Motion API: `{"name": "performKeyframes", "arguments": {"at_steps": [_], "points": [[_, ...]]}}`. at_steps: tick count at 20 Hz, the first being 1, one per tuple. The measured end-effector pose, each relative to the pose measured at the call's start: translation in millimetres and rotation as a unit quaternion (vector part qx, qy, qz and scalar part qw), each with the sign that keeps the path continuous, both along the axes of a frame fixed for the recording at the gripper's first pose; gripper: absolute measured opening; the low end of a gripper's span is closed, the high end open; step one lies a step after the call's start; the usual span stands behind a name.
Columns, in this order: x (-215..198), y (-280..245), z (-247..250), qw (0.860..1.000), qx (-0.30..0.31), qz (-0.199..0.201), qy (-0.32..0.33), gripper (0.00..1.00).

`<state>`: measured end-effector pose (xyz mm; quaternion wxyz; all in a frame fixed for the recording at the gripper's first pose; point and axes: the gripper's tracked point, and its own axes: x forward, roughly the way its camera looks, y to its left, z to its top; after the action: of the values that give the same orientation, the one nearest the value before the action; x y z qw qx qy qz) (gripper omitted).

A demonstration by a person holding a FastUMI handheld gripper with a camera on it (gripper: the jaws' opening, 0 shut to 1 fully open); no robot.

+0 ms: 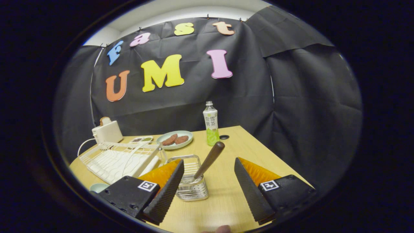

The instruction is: Take the plate from the dish rack, then take the spoon from the basket and place it into the plate.

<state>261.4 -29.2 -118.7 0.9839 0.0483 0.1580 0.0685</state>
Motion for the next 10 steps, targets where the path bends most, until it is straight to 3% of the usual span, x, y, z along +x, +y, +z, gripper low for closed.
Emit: {"name": "performKeyframes", "arguments": {"at_steps": [2, 7, 10], "points": [[7, 5, -2, 1.000, -0.003, 0.003, 0.005, 0.98], [18, 6, 1, 1.000, 0.012, -0.003, 0.007, 0.81], [20, 3, 2, 1.000, 0.015, -0.007, 0.008, 0.58]]}}
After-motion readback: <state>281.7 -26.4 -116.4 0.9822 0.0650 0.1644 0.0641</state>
